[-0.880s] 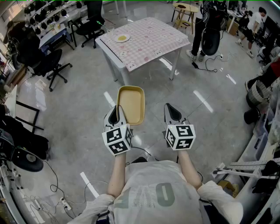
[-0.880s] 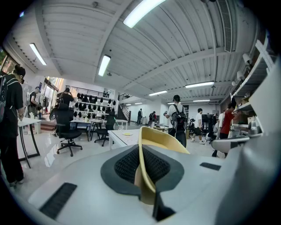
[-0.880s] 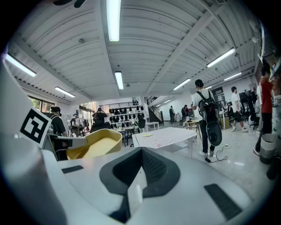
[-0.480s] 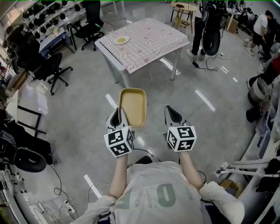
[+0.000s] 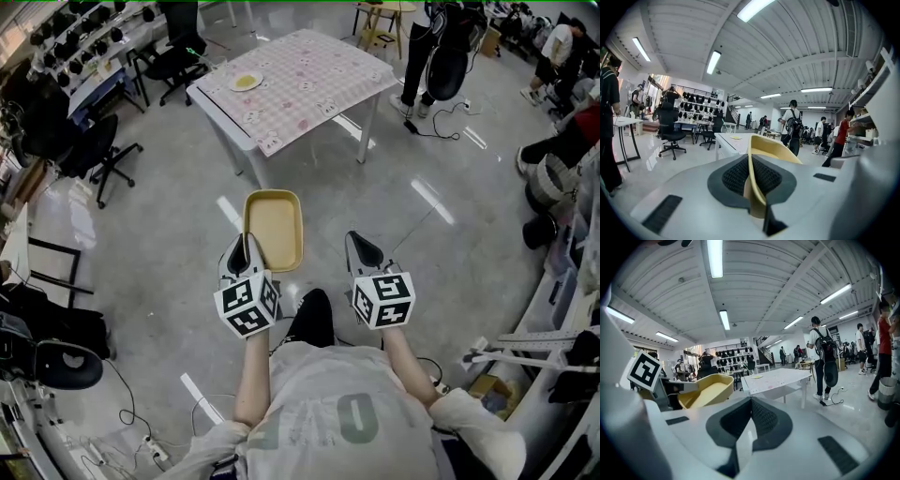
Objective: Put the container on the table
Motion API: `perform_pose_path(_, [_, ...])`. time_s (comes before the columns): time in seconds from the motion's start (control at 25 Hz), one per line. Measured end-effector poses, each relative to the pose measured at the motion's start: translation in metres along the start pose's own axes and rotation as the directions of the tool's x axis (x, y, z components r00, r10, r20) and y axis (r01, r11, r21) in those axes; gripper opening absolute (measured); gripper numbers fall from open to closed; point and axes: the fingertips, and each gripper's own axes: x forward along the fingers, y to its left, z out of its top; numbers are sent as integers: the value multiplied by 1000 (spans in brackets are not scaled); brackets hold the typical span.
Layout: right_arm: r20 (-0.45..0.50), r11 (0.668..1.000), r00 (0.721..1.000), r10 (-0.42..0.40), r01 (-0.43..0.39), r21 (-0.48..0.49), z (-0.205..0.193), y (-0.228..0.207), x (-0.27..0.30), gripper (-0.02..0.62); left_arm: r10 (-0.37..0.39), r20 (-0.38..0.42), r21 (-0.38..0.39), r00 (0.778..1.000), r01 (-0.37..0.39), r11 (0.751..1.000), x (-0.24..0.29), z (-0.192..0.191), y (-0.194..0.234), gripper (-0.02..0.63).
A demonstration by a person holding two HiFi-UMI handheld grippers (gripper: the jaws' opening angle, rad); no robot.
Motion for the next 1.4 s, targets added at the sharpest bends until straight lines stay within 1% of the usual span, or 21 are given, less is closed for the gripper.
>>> perform_pose_path(0.12, [-18, 1000, 1000, -10, 10, 2, -4, -5, 13, 28, 0, 16, -5, 1000, 0, 1000, 20, 5, 10, 38])
perform_pose_path(0.24, [-15, 1000, 1000, -20, 20, -8, 3, -15, 30, 29, -2, 39, -32, 999, 3, 999, 48, 14, 15, 38])
perform_pose_path(0.4, [-3, 999, 999, -33, 33, -23, 16, -36, 58, 28, -24, 60, -26, 998, 25, 999, 91, 30, 5, 38])
perform_pose_path(0.52, [9, 999, 999, -45, 45, -23, 30, -52, 89, 29, -51, 58, -26, 997, 53, 998, 133, 42, -3, 38])
perform_pose_path(0.64, [-5, 999, 999, -43, 43, -14, 43, -63, 129, 29, -77, 38, -32, 996, 78, 996, 179, 52, -10, 38])
perform_pose_path(0.76, [-29, 999, 999, -44, 43, -27, 58, -73, 175, 29, -105, 15, -28, 994, 106, 994, 229, 63, -13, 38])
perform_pose_path(0.88, [-41, 998, 998, -54, 53, -28, 80, -90, 228, 28, -137, 14, -35, 991, 137, 990, 287, 81, -12, 38])
perform_pose_path(1.16, [-24, 997, 998, -58, 57, -45, 142, -124, 347, 29, -154, 39, -43, 987, 156, 987, 404, 126, 3, 38])
perform_pose_path(1.4, [2, 997, 998, -71, 71, -38, 174, -140, 417, 29, -157, 44, -40, 987, 159, 987, 471, 146, 16, 38])
